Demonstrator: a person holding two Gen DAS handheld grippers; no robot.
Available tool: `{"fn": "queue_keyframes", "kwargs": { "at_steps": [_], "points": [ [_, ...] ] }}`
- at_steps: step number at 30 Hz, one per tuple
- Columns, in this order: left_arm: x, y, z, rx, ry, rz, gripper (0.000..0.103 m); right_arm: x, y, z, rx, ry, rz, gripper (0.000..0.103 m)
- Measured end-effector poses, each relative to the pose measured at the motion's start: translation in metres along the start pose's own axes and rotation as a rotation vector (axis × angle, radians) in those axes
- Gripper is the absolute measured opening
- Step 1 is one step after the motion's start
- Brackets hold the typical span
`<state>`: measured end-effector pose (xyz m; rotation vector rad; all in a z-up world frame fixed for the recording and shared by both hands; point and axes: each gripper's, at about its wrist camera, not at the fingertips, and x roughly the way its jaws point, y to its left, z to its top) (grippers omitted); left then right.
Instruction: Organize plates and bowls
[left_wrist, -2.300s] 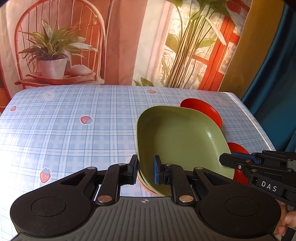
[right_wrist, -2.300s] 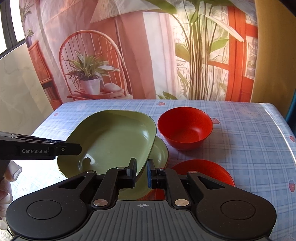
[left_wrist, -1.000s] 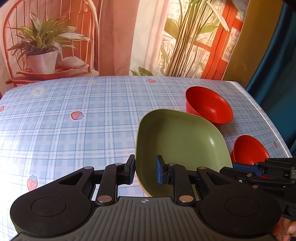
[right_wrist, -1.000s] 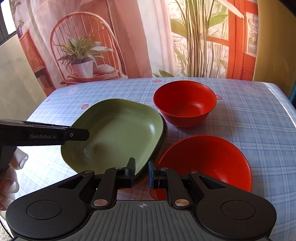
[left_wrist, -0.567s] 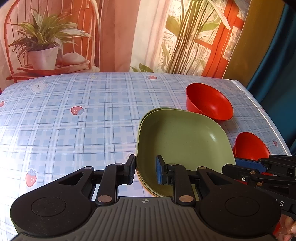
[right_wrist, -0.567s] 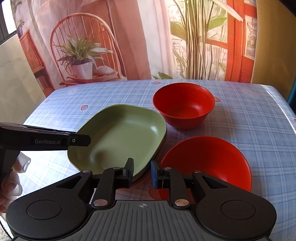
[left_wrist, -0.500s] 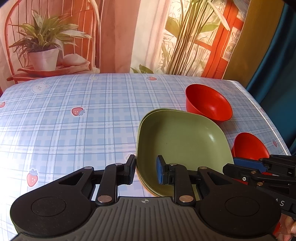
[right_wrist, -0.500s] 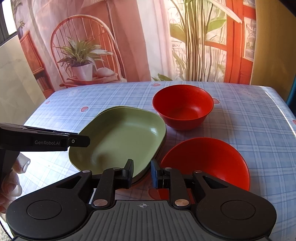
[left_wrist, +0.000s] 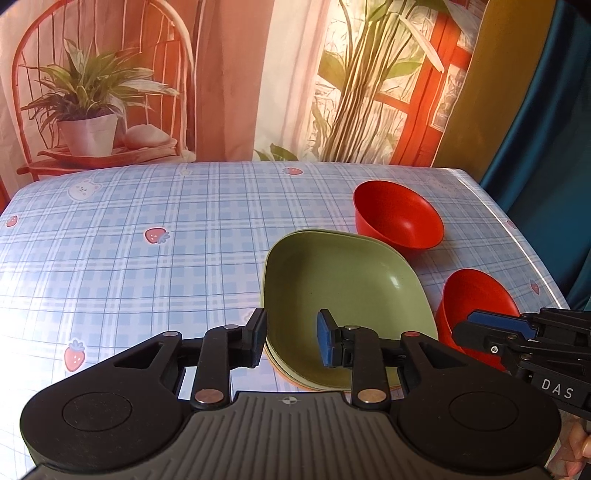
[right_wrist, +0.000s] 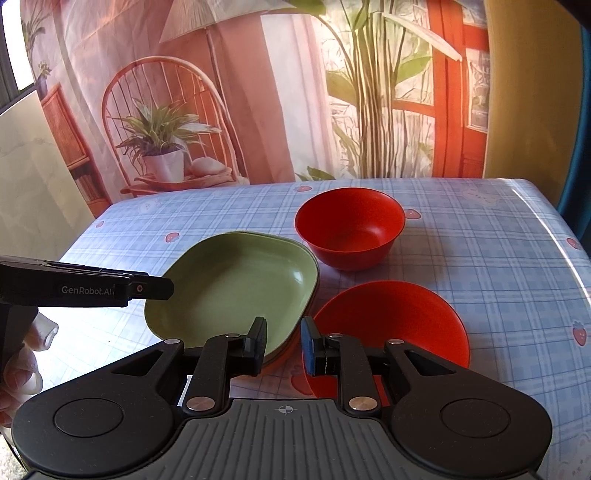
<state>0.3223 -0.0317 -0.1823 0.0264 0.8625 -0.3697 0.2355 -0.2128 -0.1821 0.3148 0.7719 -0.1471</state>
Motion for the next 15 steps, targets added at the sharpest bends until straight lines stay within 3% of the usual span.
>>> {"fn": "queue_keyframes", "kwargs": {
  "at_steps": [15],
  "points": [
    [-0.007, -0.010, 0.005, 0.005, -0.018, 0.007, 0.031, -0.006, -0.011, 0.007, -0.008, -0.034, 0.006, 0.020]
  ]
}}
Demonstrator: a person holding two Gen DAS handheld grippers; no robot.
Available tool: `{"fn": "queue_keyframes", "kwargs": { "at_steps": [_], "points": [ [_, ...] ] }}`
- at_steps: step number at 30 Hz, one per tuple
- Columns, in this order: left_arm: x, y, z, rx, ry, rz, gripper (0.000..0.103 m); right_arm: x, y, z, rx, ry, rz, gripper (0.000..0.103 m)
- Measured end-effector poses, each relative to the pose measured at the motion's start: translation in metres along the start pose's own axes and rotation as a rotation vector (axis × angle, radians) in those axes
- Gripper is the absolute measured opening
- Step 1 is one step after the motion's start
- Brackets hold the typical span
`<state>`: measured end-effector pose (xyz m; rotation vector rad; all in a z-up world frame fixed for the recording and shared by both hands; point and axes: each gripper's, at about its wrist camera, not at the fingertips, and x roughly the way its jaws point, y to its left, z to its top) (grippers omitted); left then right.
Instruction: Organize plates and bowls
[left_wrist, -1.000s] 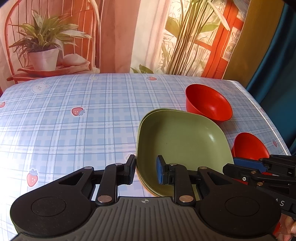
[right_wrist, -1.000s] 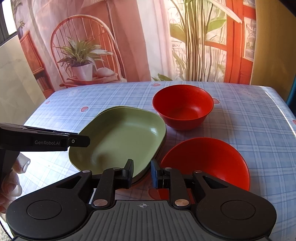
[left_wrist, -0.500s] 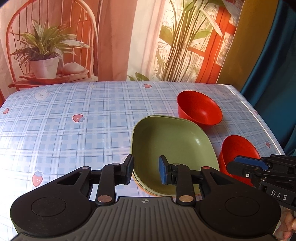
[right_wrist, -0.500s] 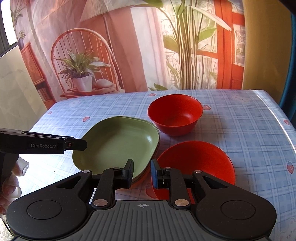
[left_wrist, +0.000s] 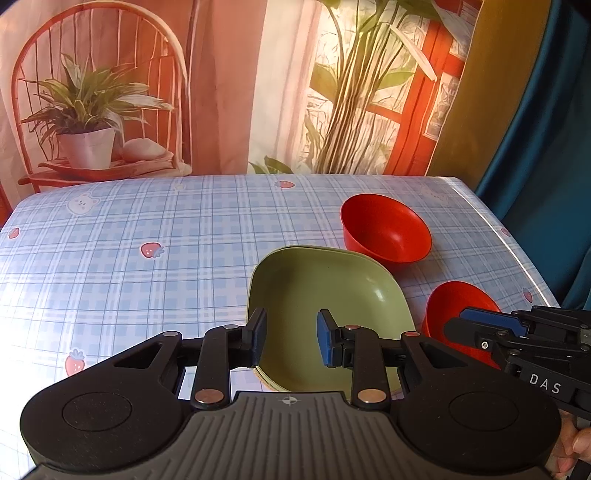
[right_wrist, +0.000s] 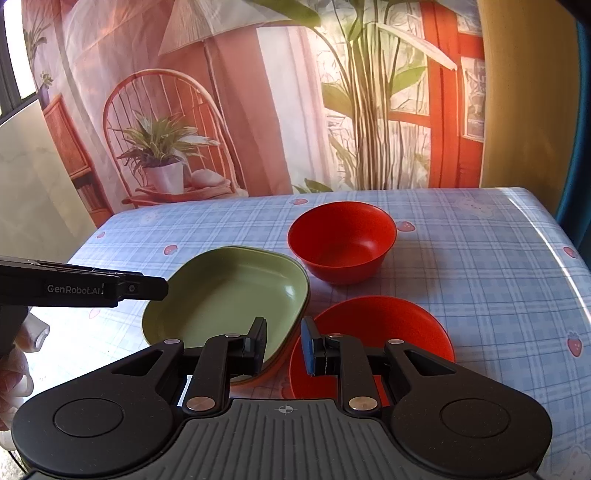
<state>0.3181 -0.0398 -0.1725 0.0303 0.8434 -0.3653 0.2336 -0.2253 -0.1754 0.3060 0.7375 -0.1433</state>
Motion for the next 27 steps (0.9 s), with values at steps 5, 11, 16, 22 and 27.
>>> {"fn": "queue_keyframes", "kwargs": {
  "at_steps": [5, 11, 16, 22, 27],
  "points": [
    [0.001, -0.002, 0.001, 0.001, 0.008, 0.005, 0.031, -0.003, -0.009, 0.005, -0.019, -0.015, -0.011, 0.020],
    [0.005, -0.006, 0.006, 0.005, 0.011, 0.007, 0.031, -0.003, -0.026, 0.012, -0.040, -0.024, -0.029, 0.020],
    [0.010, -0.012, 0.011, 0.010, 0.014, 0.005, 0.031, -0.001, -0.041, 0.021, -0.055, -0.033, -0.040, 0.024],
    [0.022, -0.024, 0.022, 0.024, 0.021, 0.002, 0.031, 0.006, -0.063, 0.033, -0.057, -0.043, -0.056, 0.025],
    [0.034, -0.032, 0.034, 0.018, 0.026, 0.004, 0.031, 0.014, -0.085, 0.041, -0.017, -0.065, -0.058, 0.025]
  ]
}}
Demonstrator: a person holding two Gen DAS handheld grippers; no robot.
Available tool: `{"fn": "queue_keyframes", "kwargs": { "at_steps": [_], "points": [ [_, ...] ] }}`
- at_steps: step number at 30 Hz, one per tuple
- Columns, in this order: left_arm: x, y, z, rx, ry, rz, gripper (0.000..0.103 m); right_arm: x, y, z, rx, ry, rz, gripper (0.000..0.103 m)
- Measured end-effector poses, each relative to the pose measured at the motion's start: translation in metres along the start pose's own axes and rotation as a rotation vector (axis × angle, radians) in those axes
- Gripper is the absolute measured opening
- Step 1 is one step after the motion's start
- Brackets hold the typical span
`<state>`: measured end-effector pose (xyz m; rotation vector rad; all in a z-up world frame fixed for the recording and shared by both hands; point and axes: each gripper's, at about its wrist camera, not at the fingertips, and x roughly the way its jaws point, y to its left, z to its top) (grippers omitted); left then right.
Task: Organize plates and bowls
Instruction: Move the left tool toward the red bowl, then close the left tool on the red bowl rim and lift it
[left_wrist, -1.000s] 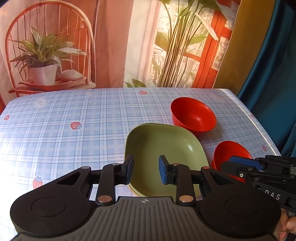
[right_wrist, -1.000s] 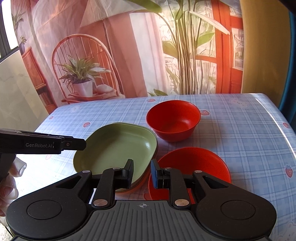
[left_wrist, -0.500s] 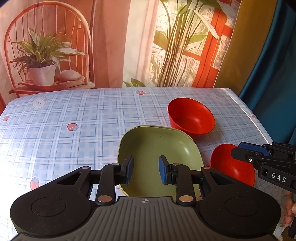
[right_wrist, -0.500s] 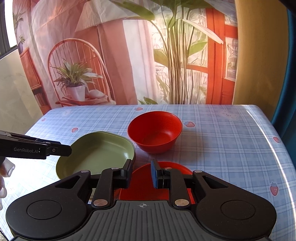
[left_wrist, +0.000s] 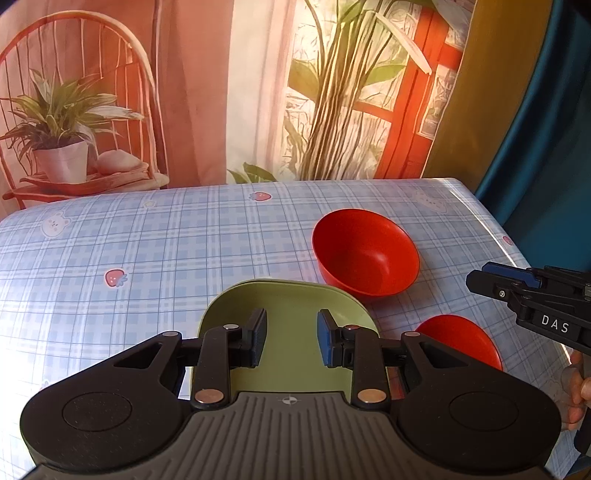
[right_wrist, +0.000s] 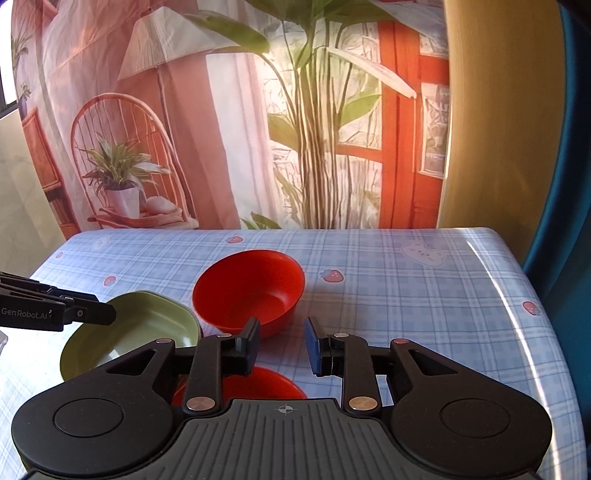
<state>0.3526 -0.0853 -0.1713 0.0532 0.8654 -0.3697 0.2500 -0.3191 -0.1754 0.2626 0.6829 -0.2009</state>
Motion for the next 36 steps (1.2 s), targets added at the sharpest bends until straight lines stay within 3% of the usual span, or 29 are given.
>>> {"fn": "queue_keyframes", "kwargs": {
  "at_steps": [13, 29, 36],
  "points": [
    [0.044, -0.020, 0.030, -0.007, 0.017, -0.022, 0.031, 0.039, -0.036, 0.011, 0.051, -0.001, 0.018, 0.025],
    [0.095, -0.021, 0.036, -0.035, 0.076, -0.057, 0.031, 0.081, -0.021, 0.003, 0.090, 0.034, 0.109, 0.025],
    [0.096, -0.025, 0.033, -0.007, 0.064, -0.075, 0.021, 0.083, -0.015, 0.003, 0.054, 0.044, 0.114, 0.023]
  ]
}}
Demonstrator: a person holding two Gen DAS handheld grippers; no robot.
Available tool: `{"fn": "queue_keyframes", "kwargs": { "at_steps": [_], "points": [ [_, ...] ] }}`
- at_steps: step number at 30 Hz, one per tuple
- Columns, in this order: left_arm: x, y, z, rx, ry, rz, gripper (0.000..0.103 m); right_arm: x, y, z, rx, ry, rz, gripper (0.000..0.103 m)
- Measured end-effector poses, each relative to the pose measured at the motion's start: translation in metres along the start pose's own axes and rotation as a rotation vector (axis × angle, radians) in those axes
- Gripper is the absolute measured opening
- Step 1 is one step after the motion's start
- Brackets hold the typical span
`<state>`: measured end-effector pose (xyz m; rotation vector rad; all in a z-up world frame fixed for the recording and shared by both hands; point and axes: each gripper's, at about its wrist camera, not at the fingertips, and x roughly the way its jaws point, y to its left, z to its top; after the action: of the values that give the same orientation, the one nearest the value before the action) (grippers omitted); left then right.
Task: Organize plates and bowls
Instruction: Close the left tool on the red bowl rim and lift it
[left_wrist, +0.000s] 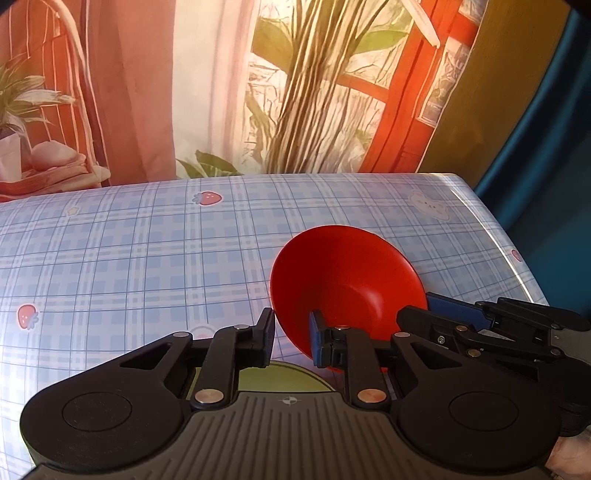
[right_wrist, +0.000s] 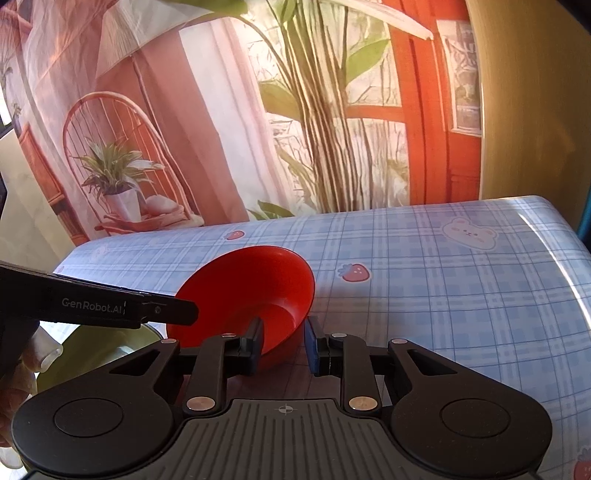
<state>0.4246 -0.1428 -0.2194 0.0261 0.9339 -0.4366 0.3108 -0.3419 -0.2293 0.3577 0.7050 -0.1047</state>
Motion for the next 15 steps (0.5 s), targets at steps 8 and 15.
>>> {"fn": "queue_keyframes", "kwargs": {
  "at_steps": [8, 15],
  "points": [
    [-0.013, -0.008, 0.000, 0.019, -0.023, -0.008, 0.021, -0.012, -0.003, 0.001, 0.016, -0.026, -0.001, 0.021],
    [-0.035, -0.021, -0.007, 0.046, -0.048, -0.018, 0.021, -0.035, -0.002, 0.001, 0.024, -0.053, -0.007, 0.021]
  ]
}}
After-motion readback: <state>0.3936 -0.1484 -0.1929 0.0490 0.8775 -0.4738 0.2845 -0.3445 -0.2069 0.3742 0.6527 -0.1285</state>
